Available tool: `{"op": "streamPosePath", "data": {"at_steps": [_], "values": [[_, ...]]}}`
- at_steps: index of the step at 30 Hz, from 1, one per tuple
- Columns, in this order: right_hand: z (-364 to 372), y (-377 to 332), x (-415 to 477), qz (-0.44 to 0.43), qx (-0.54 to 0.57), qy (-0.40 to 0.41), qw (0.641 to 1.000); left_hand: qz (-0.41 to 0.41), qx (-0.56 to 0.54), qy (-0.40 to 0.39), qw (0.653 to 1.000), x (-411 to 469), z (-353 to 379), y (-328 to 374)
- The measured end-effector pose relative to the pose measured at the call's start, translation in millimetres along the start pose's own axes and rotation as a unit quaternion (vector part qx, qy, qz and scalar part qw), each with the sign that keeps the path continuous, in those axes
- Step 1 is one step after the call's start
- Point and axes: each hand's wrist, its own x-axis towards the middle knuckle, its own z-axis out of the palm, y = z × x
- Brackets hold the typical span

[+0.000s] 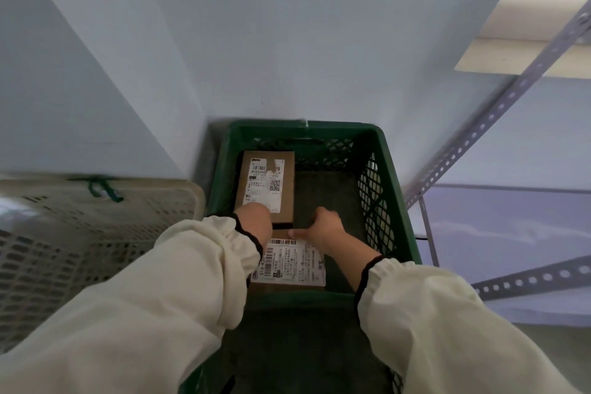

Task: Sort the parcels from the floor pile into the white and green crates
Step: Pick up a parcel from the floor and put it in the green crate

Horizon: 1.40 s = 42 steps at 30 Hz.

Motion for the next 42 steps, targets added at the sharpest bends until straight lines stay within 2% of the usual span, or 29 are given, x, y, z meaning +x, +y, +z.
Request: {"op": "streamPosePath", "data": {"at_steps": [2, 5, 6, 8, 16, 24, 28, 32, 36, 42], "values": [[-11, 10, -5, 0.047, 0.012, -0.020, 0.999, 0.007, 0.010, 0.046, 0.999, -4, -8, 5], [-26, 20, -19, 0.127, 0.130, -0.141, 0.973, 0.084, 0.033, 0.097, 0.991, -7, -13, 14], [-28, 20, -22, 0.134, 0.161, -0.175, 0.962, 0.111, 0.033, 0.104, 0.988, -8, -12, 15], [-21, 18, -21, 0.121, 0.157, -0.196, 0.960, 0.129, 0.031, 0.117, 0.984, -7, -4, 13], [4, 8, -17, 0.101, 0.137, -0.178, 0.969, 0.128, 0.004, 0.159, 0.979, 1, 14, -4], [-6, -5, -39, 0.093, 0.093, -0.129, 0.983, 0.124, -0.057, 0.148, 0.979, -7, 10, -2], [-38, -27, -60, 0.023, 0.044, -0.015, 0.999, 0.124, -0.132, 0.181, 0.967, -26, -15, -11], [-72, -59, -80, -0.082, -0.021, 0.047, 0.995, 0.109, -0.136, 0.189, 0.966, -50, -62, -26], [-100, -94, -112, -0.146, -0.078, 0.066, 0.984, 0.105, -0.118, 0.201, 0.967, -85, -110, -43], [-114, -135, -157, -0.174, -0.152, 0.079, 0.970, 0.069, -0.101, 0.226, 0.966, -144, -135, -77]]}}
